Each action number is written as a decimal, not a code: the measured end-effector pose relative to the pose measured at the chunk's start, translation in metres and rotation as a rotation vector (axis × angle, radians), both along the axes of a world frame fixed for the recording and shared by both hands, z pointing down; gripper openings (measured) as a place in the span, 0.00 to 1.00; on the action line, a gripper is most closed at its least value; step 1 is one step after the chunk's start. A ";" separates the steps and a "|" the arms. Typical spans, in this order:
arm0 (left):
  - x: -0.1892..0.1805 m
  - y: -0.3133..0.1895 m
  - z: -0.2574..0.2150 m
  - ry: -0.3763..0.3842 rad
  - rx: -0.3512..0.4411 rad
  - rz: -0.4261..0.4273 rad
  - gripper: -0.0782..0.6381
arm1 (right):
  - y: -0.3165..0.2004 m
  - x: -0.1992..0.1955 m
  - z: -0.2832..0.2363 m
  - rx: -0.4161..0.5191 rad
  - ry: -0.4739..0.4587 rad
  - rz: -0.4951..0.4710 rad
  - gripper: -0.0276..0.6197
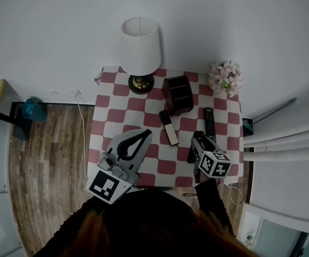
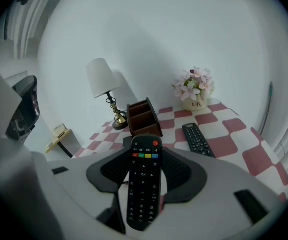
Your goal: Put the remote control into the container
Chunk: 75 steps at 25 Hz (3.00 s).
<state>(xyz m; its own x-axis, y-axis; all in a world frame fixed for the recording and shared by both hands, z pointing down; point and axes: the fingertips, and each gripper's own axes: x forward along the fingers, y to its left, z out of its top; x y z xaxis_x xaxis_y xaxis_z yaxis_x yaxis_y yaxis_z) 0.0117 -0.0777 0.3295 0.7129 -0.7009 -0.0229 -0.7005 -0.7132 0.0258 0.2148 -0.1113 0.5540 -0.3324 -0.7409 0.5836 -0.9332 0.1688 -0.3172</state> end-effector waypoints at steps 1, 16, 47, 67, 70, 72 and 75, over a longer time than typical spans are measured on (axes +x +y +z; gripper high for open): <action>-0.001 -0.001 0.000 0.000 0.001 -0.004 0.12 | -0.006 -0.003 -0.007 0.022 -0.002 -0.009 0.36; -0.013 -0.009 0.002 -0.012 -0.008 -0.070 0.12 | -0.098 -0.031 -0.074 0.316 -0.049 -0.105 0.35; -0.027 -0.016 0.008 -0.034 -0.023 -0.117 0.12 | -0.170 -0.047 -0.055 0.622 -0.046 -0.092 0.35; -0.026 -0.010 0.006 -0.033 -0.011 -0.101 0.12 | -0.159 -0.063 -0.050 0.605 0.094 -0.138 0.36; -0.026 -0.009 0.006 -0.032 -0.006 -0.101 0.12 | -0.161 -0.065 -0.059 0.626 0.094 -0.153 0.35; -0.025 -0.009 0.006 -0.033 -0.007 -0.099 0.12 | -0.163 -0.065 -0.063 0.636 0.093 -0.156 0.35; -0.024 -0.008 0.006 -0.031 -0.008 -0.096 0.12 | -0.165 -0.064 -0.069 0.654 0.089 -0.155 0.28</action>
<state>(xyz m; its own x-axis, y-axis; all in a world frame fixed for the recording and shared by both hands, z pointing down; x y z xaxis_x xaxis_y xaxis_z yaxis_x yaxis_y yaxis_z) -0.0125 -0.0857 0.3354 0.6428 -0.7660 0.0042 -0.7660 -0.6427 0.0083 0.1512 -0.2763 0.4850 -0.4350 -0.8984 0.0612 -0.9004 0.4341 -0.0273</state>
